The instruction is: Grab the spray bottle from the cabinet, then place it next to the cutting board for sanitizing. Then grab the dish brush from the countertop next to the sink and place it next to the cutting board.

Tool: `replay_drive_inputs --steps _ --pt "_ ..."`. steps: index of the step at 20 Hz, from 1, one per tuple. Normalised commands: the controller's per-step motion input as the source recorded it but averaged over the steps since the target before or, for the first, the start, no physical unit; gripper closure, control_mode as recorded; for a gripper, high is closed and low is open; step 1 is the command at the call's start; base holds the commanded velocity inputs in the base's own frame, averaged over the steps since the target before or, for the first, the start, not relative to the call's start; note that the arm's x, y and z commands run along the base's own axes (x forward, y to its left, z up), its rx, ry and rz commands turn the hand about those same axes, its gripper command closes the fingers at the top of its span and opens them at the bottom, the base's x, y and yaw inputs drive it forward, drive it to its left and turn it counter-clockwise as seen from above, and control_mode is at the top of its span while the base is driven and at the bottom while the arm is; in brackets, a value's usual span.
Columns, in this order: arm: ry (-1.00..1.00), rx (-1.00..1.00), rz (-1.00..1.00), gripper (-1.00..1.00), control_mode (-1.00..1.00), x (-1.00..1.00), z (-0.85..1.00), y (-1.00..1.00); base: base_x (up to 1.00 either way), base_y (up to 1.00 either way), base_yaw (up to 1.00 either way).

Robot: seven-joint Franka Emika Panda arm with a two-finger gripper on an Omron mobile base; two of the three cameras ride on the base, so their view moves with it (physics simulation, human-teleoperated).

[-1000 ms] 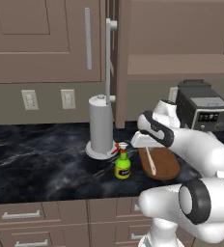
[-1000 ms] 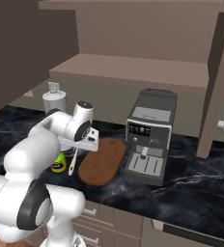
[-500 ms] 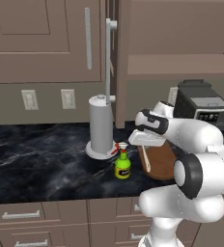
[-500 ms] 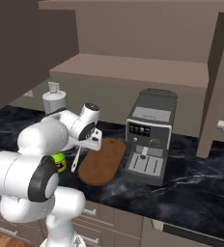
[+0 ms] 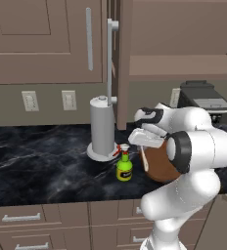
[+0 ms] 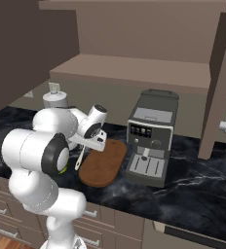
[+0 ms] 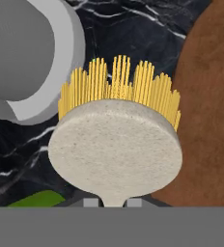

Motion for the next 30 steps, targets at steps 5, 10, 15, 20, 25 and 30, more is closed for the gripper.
replay_drive_inputs --steps 5,10,15,20,25,30 --pt "0.0 0.02 0.0 1.0 -1.0 0.29 -0.47 0.06 0.0 0.0 0.0" --pt "0.0 0.01 0.0 1.0 -1.0 0.29 -0.5 0.17 0.0 0.0 0.0" --pt "0.0 0.02 0.0 -1.0 -1.0 0.27 -0.43 0.24 0.0 0.0 0.0" --pt "0.0 0.0 -0.02 -1.0 -1.0 0.06 -0.13 0.06 0.0 0.0 0.0" --pt "0.0 0.0 -0.07 -1.0 -1.0 -0.1 0.05 0.0 0.0 0.0 0.0" --pt "-0.01 0.01 -0.13 -1.0 -1.0 -0.58 0.32 -0.1 0.0 0.0 0.0"
